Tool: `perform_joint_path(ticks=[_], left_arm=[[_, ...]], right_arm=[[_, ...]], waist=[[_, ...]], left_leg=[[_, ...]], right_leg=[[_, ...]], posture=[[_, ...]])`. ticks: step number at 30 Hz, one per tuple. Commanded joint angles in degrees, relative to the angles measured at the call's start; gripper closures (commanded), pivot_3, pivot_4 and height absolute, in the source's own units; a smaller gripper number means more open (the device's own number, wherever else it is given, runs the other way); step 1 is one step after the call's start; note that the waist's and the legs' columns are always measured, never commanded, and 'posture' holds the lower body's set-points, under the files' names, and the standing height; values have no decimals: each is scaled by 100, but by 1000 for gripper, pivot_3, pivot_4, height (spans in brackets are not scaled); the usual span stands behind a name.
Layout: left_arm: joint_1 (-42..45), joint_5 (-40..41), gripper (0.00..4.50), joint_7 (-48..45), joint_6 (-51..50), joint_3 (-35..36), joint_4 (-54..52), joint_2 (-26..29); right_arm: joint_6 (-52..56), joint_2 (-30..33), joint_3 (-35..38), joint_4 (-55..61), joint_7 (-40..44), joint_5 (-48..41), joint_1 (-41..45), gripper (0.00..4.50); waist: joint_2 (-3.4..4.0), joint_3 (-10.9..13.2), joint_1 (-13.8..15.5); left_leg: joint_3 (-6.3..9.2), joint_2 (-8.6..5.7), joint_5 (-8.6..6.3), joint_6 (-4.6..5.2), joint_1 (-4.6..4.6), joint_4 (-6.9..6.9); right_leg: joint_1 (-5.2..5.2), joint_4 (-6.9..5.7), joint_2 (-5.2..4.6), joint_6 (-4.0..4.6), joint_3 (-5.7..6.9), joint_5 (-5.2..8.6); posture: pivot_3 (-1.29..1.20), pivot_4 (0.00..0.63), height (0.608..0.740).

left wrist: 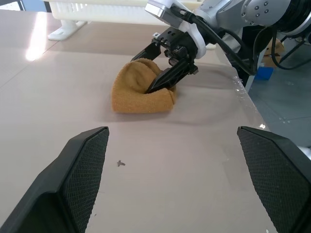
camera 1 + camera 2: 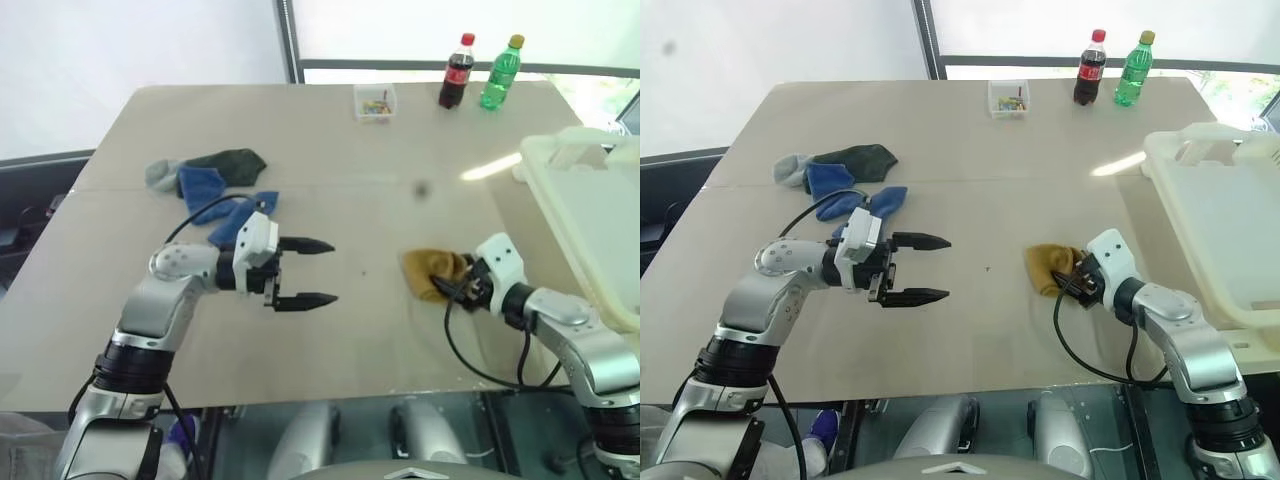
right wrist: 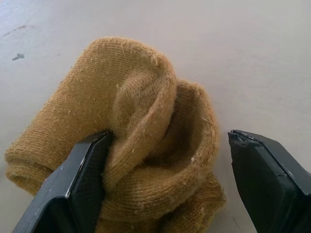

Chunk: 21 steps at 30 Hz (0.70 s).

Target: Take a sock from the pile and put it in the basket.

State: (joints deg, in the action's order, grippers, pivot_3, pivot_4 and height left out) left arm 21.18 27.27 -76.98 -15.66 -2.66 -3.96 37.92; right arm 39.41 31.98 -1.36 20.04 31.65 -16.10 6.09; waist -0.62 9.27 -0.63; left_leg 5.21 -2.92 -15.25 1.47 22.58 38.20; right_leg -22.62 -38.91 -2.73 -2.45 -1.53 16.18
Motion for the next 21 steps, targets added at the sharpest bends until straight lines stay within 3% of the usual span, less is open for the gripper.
perform_joint_path(ticks=[1,8,12,21], left_arm=[[-59,179,0,124,14,213,-231,-1],[-97,282,0,380,-22,263,-268,-88],[-23,365,0,528,-8,299,-243,-250],[496,704,0,1000,-337,433,-398,-556]], right_arm=[[36,346,-512,-288,150,419,-379,1787],[-402,460,-360,-270,133,436,-359,4471],[-309,-14,633,78,130,-548,-189,4471],[616,733,3158,-141,-287,-1810,1035,4471]], waist=[[-3,-8,16],[-44,-44,53],[-34,-36,99],[-3,-16,110]], left_leg=[[3,0,0,0,-1,0],[11,-1,-2,3,-16,5],[16,-1,-3,4,-16,6],[8,-1,-1,2,15,6]], right_leg=[[3,1,0,0,3,0],[21,6,-3,0,12,0],[26,4,-3,-1,15,0],[-8,1,1,-3,6,-2]], posture=[[0,150,740],[0,150,740],[0,150,740],[0,150,740]])
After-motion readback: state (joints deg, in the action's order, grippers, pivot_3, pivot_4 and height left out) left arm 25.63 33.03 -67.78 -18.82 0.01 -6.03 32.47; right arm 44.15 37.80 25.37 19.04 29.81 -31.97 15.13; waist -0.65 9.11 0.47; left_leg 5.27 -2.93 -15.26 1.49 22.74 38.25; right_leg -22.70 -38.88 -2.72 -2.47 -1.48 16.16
